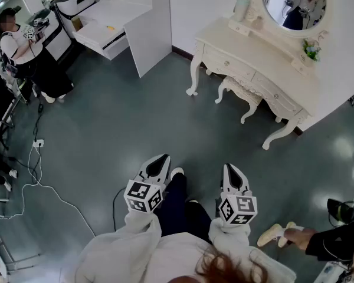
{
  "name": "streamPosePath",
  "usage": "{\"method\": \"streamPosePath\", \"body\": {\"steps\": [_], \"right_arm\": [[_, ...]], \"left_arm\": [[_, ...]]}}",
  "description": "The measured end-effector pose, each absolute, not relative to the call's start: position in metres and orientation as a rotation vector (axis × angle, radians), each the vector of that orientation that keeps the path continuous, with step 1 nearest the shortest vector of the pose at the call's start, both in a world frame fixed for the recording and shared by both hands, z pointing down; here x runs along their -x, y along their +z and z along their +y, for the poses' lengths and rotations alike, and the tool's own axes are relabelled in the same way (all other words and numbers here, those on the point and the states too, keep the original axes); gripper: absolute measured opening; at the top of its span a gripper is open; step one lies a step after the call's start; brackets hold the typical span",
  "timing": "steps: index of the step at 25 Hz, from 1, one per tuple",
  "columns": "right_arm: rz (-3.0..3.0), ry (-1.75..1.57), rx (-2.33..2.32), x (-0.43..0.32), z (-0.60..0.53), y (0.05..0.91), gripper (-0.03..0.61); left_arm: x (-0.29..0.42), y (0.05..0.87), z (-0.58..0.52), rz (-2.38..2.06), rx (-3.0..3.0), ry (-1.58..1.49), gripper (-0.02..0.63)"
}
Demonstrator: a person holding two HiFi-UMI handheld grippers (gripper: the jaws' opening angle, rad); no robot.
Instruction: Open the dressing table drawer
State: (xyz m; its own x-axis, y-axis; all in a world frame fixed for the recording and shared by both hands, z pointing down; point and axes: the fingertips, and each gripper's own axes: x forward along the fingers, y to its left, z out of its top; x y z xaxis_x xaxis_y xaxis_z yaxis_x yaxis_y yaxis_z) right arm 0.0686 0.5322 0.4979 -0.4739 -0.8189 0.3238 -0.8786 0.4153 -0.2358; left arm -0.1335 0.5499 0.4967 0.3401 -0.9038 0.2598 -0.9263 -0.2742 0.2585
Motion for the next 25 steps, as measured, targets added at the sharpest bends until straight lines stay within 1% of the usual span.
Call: {"method": "streamPosePath", "body": {"steps": [5, 14, 18, 25], "right_arm": [[-2.517, 0.548, -1.500, -0.062, 0.542, 0.497, 0.038], [-2.470, 0.588, -1.587, -0.083, 0.544, 0.501, 0.038], [-2.452, 0.607, -1.582, -0.082, 0.546, 0.507, 0.038], [-2.454, 0.595, -1.606, -0.091, 0.528, 0.506, 0.038]], "left_arm": [[0.135, 0.499, 0.556, -1.613, -2.246, 0.067, 0.029], [0.114, 0.499, 0.554, -1.557, -2.296, 0.091, 0.029], [0.116, 0.501, 0.553, -1.553, -2.288, 0.105, 0.029], [0.107, 0.504, 0.530, -1.531, -2.306, 0.109, 0.029]]}}
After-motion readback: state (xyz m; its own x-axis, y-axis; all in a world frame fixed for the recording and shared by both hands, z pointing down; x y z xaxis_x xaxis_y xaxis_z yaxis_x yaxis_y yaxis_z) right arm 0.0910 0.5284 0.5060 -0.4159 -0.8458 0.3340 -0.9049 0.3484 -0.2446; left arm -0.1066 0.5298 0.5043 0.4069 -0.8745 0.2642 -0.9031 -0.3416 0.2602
